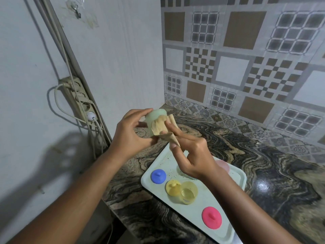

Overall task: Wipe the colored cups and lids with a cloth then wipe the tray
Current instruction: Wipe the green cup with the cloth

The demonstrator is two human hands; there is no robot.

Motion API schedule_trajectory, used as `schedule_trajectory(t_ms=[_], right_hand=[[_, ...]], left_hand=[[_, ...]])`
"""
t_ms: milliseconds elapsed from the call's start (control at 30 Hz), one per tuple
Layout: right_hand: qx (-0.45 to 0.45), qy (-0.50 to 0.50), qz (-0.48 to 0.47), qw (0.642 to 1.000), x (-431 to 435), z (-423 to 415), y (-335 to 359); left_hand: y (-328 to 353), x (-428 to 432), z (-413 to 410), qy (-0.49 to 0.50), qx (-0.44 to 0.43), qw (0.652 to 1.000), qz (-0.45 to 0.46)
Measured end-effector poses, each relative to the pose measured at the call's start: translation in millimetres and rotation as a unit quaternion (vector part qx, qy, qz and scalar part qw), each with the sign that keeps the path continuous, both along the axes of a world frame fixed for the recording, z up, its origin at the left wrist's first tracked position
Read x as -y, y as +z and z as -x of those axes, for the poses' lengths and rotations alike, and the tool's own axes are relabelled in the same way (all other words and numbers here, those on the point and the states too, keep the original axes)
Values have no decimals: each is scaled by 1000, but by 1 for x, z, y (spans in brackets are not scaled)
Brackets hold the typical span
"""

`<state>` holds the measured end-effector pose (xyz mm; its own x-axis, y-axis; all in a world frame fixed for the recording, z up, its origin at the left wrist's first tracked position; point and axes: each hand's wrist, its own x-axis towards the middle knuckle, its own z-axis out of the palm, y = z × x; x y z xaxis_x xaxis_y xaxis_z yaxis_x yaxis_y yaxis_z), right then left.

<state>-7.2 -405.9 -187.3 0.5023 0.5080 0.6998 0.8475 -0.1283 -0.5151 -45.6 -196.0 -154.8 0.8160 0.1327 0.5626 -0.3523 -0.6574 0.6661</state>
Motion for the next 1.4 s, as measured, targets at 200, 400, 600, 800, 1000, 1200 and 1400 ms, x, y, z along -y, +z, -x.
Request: schedule_trajectory(t_ms=[200, 400, 600, 800, 1000, 1200, 1400], right_hand=[[-110, -102, -146, 978, 6, -3, -11], [-167, -76, -145, 972, -8, 0, 20], [-103, -24, -30, 994, -7, -1, 19], [-3, 19, -5, 1000, -3, 8, 4], [-46, -67, -26, 996, 10, 2, -16], [-363, -93, -228, 899, 10, -8, -6], [-412, -48, -105, 904, 7, -22, 9]], left_hand=[[-11, -5, 3, 13, -19, 999, -32], [-12, 9, 6, -1, -11, 999, -44], [-8, 12, 11, 20, -12, 1000, 4], [-1, 0, 6, 32, 13, 999, -37], [-4, -4, 11, 52, 27, 995, -80], [-7, -2, 15, 10, 11, 997, -78], [-8, 11, 16, -30, -33, 999, -5]])
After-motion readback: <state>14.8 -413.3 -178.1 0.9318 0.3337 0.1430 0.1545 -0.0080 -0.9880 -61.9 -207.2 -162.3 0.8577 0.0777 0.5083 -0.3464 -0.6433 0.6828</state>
